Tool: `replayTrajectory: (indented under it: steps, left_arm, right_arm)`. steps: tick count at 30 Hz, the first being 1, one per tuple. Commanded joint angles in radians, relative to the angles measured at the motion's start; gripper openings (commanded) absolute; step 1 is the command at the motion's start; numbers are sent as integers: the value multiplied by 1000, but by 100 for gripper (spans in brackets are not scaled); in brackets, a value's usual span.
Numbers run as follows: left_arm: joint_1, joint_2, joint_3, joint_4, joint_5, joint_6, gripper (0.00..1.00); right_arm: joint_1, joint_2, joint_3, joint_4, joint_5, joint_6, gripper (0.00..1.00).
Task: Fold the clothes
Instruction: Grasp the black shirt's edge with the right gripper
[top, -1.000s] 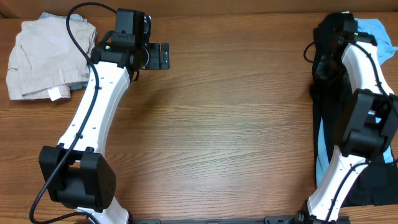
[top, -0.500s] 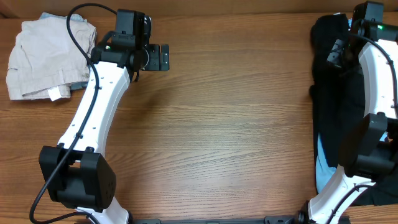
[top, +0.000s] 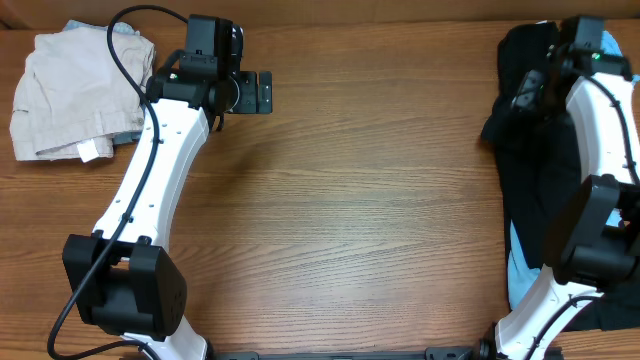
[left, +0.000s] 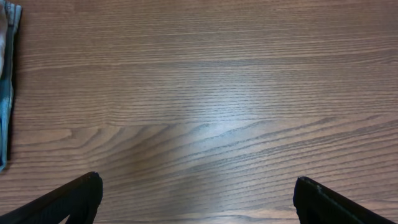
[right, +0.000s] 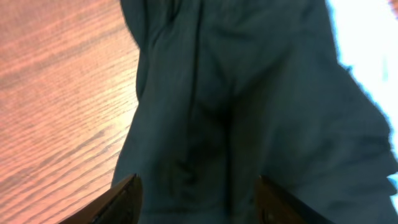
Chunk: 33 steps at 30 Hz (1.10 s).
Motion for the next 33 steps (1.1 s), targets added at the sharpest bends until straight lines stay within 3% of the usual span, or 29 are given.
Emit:
replayTrajectory:
  steps: [1,7,9,13,24,32,33]
  left_arm:
    - [-2,13,17,-2,8,4,100]
    - [-2,13,17,-2,8,4,100]
    - [-2,13,17,-2,8,4,100]
    - [-2,13,17,10,8,4,100]
    - [-2,13,17,10,8,4,100]
    - [-2,13,15,10,7,4,100]
    - [-2,13,15,10,7,4,100]
  right_arm:
    - [34,-10,-94,72,-48,-37,63]
    - [106,6,-192,179,-45,-71,70]
    - [129,39,-194,181,1,-76,78]
    - [151,70,-194,177,141,-26,77]
    - [149,71,-194,180,312,-2,54]
    - [146,71,-194,202,316,9,13]
    - [146,71,-194,201,316,14,11]
